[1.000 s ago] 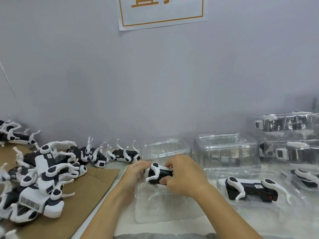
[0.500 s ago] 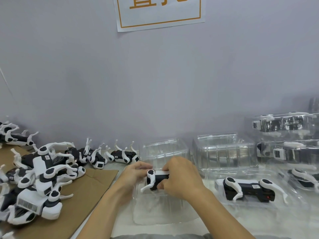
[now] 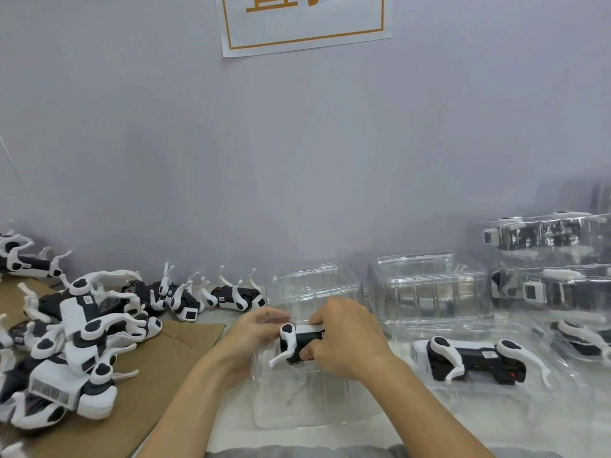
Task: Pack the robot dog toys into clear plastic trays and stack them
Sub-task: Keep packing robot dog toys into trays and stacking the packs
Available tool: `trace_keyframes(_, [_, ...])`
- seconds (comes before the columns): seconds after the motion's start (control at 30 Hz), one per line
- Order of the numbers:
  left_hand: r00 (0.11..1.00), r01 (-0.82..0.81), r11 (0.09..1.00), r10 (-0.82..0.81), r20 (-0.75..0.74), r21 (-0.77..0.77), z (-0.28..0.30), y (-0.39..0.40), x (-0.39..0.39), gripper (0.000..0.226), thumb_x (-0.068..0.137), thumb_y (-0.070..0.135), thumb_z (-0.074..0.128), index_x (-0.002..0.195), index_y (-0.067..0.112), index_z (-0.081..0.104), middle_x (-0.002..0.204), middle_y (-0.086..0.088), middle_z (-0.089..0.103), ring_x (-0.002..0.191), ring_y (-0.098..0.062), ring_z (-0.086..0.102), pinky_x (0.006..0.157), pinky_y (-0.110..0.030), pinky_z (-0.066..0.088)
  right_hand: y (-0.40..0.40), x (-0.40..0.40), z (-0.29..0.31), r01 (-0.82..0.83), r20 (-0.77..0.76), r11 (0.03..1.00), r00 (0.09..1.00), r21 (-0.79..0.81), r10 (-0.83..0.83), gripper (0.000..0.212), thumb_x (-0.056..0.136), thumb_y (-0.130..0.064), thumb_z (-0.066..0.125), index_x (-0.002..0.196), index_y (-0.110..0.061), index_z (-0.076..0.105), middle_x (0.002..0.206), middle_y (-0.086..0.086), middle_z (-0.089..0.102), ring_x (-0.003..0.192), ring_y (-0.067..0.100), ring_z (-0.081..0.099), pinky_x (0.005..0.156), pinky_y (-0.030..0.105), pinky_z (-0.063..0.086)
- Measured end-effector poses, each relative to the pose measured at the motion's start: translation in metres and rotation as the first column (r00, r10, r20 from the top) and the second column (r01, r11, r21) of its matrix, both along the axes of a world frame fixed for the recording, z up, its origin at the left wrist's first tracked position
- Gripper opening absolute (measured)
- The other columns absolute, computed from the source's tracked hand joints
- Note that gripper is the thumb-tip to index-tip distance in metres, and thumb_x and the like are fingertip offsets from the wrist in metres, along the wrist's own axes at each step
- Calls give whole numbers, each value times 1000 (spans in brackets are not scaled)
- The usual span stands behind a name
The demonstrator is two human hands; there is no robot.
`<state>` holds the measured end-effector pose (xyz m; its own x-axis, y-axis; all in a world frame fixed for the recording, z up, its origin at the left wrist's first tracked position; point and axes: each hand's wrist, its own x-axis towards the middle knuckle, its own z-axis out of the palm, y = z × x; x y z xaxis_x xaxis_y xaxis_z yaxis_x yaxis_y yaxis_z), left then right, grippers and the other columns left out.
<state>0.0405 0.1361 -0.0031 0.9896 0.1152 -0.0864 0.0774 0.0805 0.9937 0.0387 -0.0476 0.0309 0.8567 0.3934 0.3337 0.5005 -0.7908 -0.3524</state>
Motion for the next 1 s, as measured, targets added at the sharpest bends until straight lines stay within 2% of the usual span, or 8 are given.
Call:
trace_keyframes(0.27, [1000, -14, 1000, 15, -28, 20, 0, 0, 1, 27, 82, -19, 59, 94, 3, 69, 108, -15, 73, 86, -24, 70, 73, -34, 54, -1, 0, 2, -39, -40, 999, 998, -7, 38, 22, 72, -42, 80, 77, -22, 73, 67, -6, 58, 76, 18, 55, 56, 26, 30])
trace_keyframes(0.37, [1000, -21, 1000, 22, -11, 17, -2, 1, 2, 28, 81, -19, 58, 94, 3, 69, 104, -16, 74, 82, -23, 70, 73, -34, 53, -1, -1, 2, -62, -4, 998, 998, 13, 62, 25, 78, -41, 77, 97, -26, 74, 95, -7, 59, 101, 17, 47, 79, 28, 36])
trace_keyframes(0.47, [1000, -2, 1000, 2, 2, 17, -2, 2, 1, 29, 80, -19, 56, 93, 3, 70, 102, -15, 74, 82, -25, 70, 74, -35, 52, 0, -4, 6, -120, 46, 993, 992, -9, 120, 34, 85, -39, 70, 118, -32, 66, 117, -9, 54, 116, 13, 38, 95, 30, 24])
trace_keyframes(0.6, [999, 32, 999, -32, 11, 10, -2, 2, 0, 30, 79, -18, 57, 84, 7, 73, 104, -17, 73, 82, -32, 68, 79, -41, 51, 3, -11, 14, -203, 38, 977, 978, -60, 205, 28, 83, -26, 63, 109, -33, 70, 103, -13, 62, 110, 10, 38, 93, 35, 23])
trace_keyframes(0.77, [998, 52, 999, -52, 18, 13, -1, 1, -2, 27, 83, -17, 57, 90, 5, 71, 92, -15, 74, 70, -24, 69, 62, -33, 54, 11, -20, 15, -284, -59, 954, 958, -95, 279, 10, 78, -11, 55, 78, -19, 60, 67, -5, 52, 85, 18, 49, 96, 39, 31])
trace_keyframes(0.83, [999, 42, 999, -42, 17, 16, 0, 1, -3, 28, 82, -18, 55, 90, 4, 70, 91, -15, 73, 70, -24, 68, 61, -32, 53, 11, -17, 14, -304, -118, 952, 947, -21, 300, 5, 82, -18, 59, 78, -17, 62, 66, -4, 55, 80, 17, 51, 101, 39, 34])
trace_keyframes(0.9, [999, 33, 999, -33, 17, 24, 1, 0, -4, 30, 82, -19, 53, 90, 4, 70, 91, -15, 73, 71, -24, 67, 61, -32, 52, 12, -15, 13, -311, -169, 949, 933, 58, 317, 15, 86, -35, 65, 88, -21, 70, 72, -4, 63, 82, 14, 55, 99, 39, 40])
trace_keyframes(1.0, [999, 41, 999, -41, 13, 22, 2, -1, -4, 30, 82, -19, 51, 93, 2, 68, 90, -15, 71, 69, -25, 66, 58, -32, 50, 19, -16, 10, -275, -135, 956, 948, 102, 287, 27, 85, -50, 69, 90, -24, 74, 67, -6, 59, 71, 12, 54, 77, 34, 50])
